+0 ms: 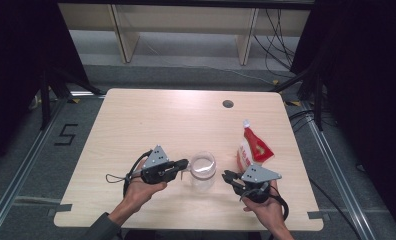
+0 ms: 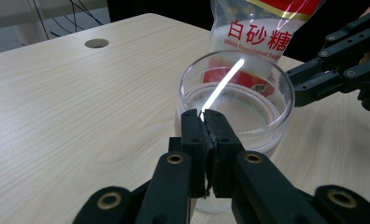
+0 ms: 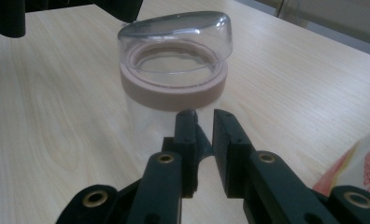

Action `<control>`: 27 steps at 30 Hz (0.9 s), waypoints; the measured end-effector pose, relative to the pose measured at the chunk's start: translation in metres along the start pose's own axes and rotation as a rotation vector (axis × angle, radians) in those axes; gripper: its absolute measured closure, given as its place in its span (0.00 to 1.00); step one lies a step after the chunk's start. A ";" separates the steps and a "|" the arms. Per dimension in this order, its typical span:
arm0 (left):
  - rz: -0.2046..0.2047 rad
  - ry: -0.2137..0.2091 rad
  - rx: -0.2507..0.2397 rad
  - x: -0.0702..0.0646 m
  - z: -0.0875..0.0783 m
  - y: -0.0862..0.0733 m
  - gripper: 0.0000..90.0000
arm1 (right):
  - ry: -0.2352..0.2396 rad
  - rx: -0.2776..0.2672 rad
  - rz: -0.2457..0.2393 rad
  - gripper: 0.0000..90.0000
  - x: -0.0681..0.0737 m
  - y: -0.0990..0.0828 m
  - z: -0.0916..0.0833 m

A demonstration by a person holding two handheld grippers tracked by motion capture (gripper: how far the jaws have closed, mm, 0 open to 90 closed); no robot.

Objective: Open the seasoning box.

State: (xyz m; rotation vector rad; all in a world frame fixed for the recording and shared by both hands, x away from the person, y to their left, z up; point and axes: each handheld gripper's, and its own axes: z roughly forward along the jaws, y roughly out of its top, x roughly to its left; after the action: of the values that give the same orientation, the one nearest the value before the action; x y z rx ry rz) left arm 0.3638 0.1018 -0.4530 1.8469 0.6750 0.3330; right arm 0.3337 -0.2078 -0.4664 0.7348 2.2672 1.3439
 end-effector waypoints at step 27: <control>-0.020 -0.011 -0.017 0.001 -0.002 -0.002 0.86 | 0.042 -0.022 -0.037 0.98 0.000 0.025 0.017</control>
State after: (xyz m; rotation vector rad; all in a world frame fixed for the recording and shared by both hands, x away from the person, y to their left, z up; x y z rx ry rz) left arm 0.3628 0.1040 -0.4540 1.8238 0.6803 0.3147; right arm 0.3493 -0.1865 -0.4514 0.6602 2.2831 1.3772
